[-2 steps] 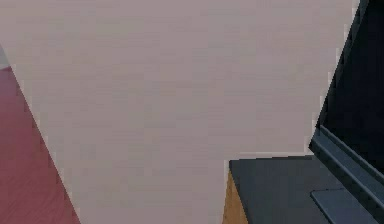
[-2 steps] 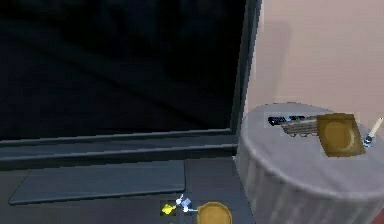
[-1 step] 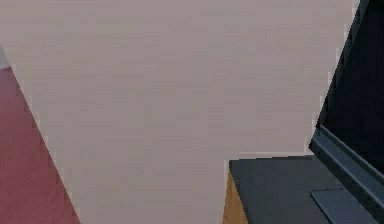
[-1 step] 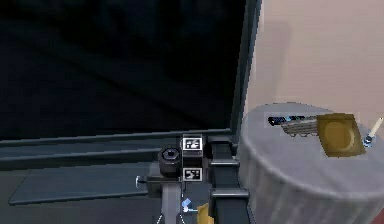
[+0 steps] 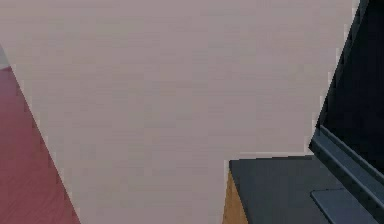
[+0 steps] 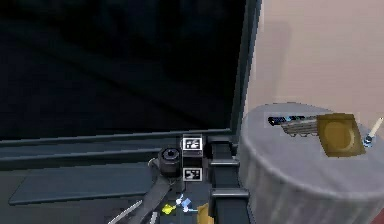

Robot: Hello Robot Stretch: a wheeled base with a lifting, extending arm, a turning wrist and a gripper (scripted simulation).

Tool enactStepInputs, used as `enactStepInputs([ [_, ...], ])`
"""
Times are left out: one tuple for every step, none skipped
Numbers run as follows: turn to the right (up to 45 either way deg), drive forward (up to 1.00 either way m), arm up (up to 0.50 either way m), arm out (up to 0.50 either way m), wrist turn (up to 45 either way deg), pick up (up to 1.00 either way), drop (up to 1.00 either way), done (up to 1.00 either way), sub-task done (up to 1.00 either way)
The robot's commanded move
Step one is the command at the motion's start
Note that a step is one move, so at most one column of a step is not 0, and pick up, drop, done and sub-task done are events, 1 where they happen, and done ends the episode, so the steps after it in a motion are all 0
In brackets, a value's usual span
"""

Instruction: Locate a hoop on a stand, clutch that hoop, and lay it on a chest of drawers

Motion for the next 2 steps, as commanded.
enactStepInputs([
  [0.0, 0.00, 0.00, 0.00, 45.0, 0.00, 0.00, 0.00, 0.00],
  [0.0, 0.00, 0.00, 0.00, 45.0, 0.00, 0.00, 0.00, 0.00],
])
